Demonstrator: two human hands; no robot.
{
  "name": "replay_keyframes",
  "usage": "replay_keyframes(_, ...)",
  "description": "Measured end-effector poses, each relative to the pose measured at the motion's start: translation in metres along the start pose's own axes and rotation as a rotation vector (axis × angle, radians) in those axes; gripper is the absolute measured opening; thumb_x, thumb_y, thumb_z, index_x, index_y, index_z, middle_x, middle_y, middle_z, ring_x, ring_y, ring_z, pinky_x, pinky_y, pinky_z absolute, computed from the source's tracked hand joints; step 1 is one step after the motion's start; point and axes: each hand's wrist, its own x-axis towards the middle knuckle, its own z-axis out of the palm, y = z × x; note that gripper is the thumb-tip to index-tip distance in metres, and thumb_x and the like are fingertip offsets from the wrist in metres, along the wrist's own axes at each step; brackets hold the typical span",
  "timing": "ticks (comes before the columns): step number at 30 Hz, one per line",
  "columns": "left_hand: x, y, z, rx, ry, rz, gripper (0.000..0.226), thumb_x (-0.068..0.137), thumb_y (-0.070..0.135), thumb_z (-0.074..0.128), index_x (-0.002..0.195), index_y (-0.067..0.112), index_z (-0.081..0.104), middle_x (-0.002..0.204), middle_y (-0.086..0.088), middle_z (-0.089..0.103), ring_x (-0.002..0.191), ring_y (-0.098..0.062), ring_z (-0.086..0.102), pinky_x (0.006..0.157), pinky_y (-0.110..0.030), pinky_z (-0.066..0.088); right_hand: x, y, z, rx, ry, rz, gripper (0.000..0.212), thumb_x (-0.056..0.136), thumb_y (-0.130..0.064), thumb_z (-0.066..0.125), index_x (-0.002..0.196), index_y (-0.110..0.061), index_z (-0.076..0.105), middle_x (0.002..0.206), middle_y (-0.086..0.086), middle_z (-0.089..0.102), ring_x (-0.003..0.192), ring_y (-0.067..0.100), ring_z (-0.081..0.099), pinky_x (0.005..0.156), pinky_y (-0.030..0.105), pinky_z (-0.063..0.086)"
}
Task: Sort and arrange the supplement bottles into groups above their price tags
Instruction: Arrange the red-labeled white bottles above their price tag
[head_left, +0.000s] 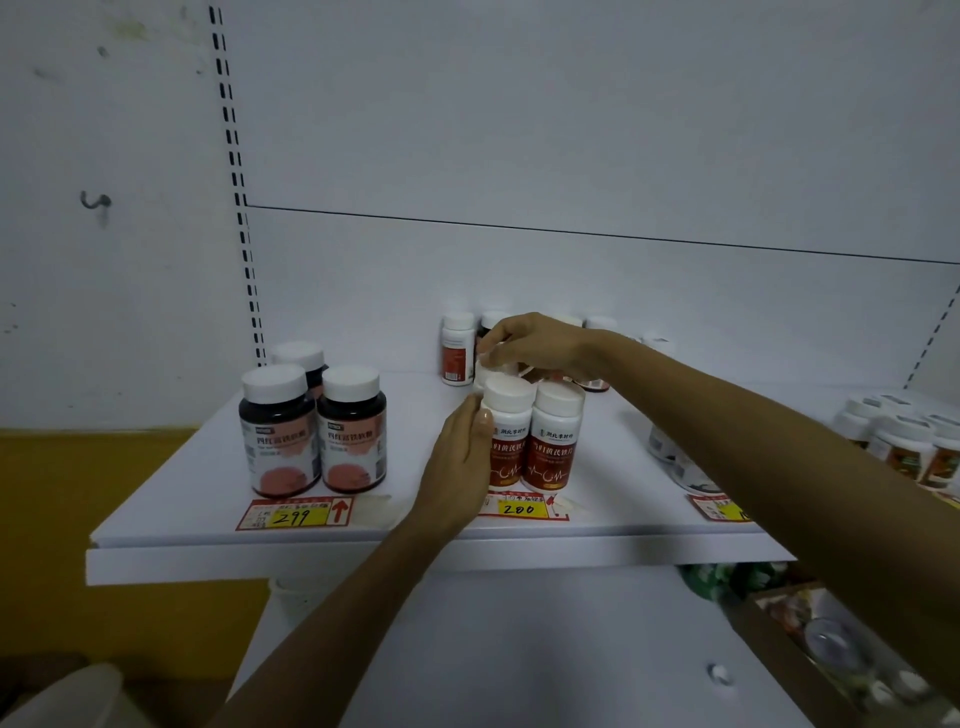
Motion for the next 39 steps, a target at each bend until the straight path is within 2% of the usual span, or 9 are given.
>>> replay_keyframes(2,0.002,0.001,-0.002,-0.021,0.010,-0.030,0.052,0.096,0.046,0.021,0.145,0.029,0.025,0.150,0.002,0.034,0.137,-0.017,0.036,0.112,-0.036,0.031,0.004,-0.002,-0.005,-0.010,-0.013,-0.017,0.030,0.090,-0.021,0.061,0.117,-0.008,0.060,0.117,0.004,0.061,0.096,0.016,0.057,0.076,0.026,0.052)
replay_keyframes(5,0.005,0.008,-0.007,-0.021,0.052,-0.045,0.049,0.099,0.040,0.020,0.145,0.026,0.023,0.152,0.004,0.030,0.137,-0.013,0.032,0.102,-0.020,0.025,0.014,-0.006,-0.018,-0.032,0.006,-0.044,0.020,0.091,-0.022,0.059,0.109,-0.014,0.061,0.118,0.005,0.063,0.109,0.021,0.060,0.094,0.036,0.050)
replay_keyframes(9,0.020,0.032,-0.016,0.017,0.103,0.018,0.047,0.099,0.038,0.021,0.145,0.026,0.023,0.152,0.005,0.029,0.132,-0.005,0.031,0.093,-0.015,0.022,0.031,-0.013,-0.037,-0.051,0.054,-0.084,0.017,0.092,-0.020,0.057,0.107,-0.014,0.062,0.116,0.006,0.064,0.106,0.021,0.061,0.083,0.029,0.051)
replay_keyframes(12,0.042,0.050,-0.022,0.092,0.155,0.058,0.049,0.098,0.042,0.021,0.145,0.027,0.024,0.153,0.005,0.028,0.136,-0.010,0.029,0.099,-0.019,0.023,0.051,-0.016,-0.049,-0.145,0.102,-0.126,0.019,0.090,-0.018,0.059,0.107,-0.010,0.063,0.116,0.008,0.064,0.100,0.021,0.061,0.080,0.029,0.050)
replay_keyframes(14,0.057,0.060,-0.027,0.160,0.171,0.067,0.051,0.098,0.044,0.022,0.145,0.025,0.024,0.153,0.003,0.028,0.138,-0.014,0.029,0.103,-0.023,0.024,0.066,-0.017,-0.054,-0.263,0.132,-0.175,0.025,0.089,-0.020,0.060,0.110,-0.006,0.063,0.118,0.009,0.064,0.096,0.019,0.058,0.077,0.028,0.048)
replay_keyframes(17,0.075,0.071,-0.032,0.278,0.155,0.062,0.048,0.098,0.043,0.025,0.141,0.021,0.031,0.148,0.000,0.037,0.132,-0.017,0.038,0.092,-0.021,0.028,0.090,-0.019,-0.056,-0.552,0.180,-0.254,0.029,0.088,-0.024,0.062,0.113,-0.008,0.062,0.123,0.007,0.060,0.104,0.021,0.055,0.082,0.026,0.041)
replay_keyframes(20,0.086,0.076,-0.035,0.424,0.124,0.041,0.046,0.098,0.042,0.028,0.138,0.020,0.036,0.145,-0.001,0.042,0.127,-0.018,0.044,0.091,-0.023,0.032,0.116,-0.018,-0.049,-0.706,0.146,-0.290,0.034,0.089,-0.028,0.062,0.119,-0.013,0.057,0.127,0.008,0.056,0.111,0.024,0.054,0.088,0.031,0.041)
replay_keyframes(24,0.090,0.077,-0.039,0.495,0.062,0.014,0.043,0.098,0.039,0.033,0.136,0.020,0.038,0.142,-0.002,0.046,0.125,-0.020,0.047,0.091,-0.025,0.035,0.149,-0.011,-0.030,-0.808,0.081,-0.309,0.041,0.091,-0.033,0.058,0.128,-0.017,0.048,0.128,0.007,0.055,0.108,0.023,0.052,0.081,0.031,0.038)
replay_keyframes(39,0.082,0.074,-0.045,0.503,0.107,0.006,0.045,0.095,0.039,0.042,0.136,0.021,0.037,0.142,-0.001,0.046,0.123,-0.017,0.049,0.089,-0.024,0.036,0.170,-0.001,-0.005,-0.700,0.058,-0.355,0.040,0.080,-0.027,0.069,0.117,-0.016,0.056,0.121,0.006,0.059,0.099,0.021,0.051,0.082,0.031,0.040)
